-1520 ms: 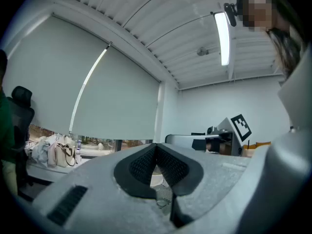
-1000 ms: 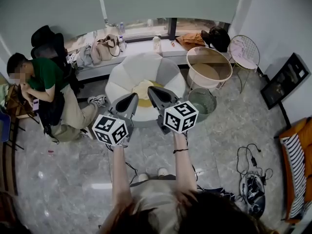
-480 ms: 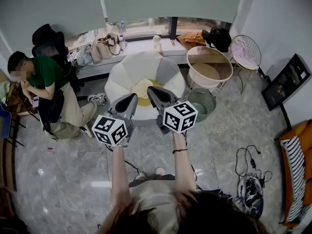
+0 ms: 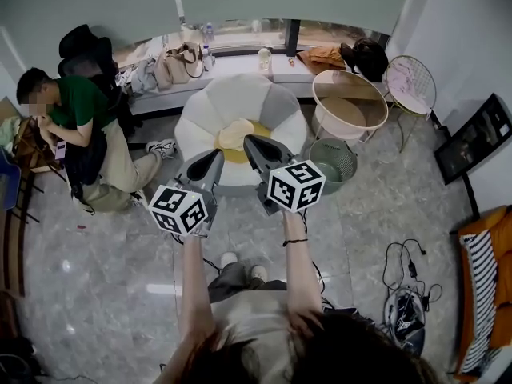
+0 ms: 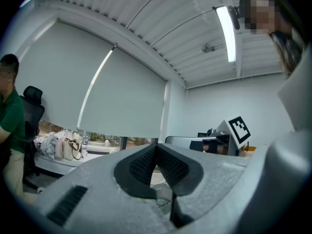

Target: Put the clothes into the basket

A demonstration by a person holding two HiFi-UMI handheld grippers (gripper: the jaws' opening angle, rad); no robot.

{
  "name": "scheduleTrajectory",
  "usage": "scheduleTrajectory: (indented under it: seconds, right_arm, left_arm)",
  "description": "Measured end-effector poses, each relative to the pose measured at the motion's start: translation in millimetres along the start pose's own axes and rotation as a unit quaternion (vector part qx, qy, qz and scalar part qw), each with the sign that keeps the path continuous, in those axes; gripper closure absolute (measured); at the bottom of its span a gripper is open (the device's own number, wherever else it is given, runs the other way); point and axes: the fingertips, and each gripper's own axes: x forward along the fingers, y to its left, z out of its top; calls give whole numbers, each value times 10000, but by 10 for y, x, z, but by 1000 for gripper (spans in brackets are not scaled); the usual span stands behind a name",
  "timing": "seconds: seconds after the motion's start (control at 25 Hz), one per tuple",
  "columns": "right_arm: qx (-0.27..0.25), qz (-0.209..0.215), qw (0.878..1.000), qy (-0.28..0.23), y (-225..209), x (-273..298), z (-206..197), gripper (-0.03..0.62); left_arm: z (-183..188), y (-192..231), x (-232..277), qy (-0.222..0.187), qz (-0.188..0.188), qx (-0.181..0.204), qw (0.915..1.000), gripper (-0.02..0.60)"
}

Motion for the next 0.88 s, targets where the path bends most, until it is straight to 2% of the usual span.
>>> scheduleTrajectory:
  seconds: [0.44,0.88]
  right_arm:
    - [110,357,9993,39,92,119,-52,585]
    - [168,279,9994,118,-5,394,-157,585]
  left_arm:
    - [-44,102,-6,144,78,-7,9999,571]
    - [-85,450,74,196,25,-80,9998,571]
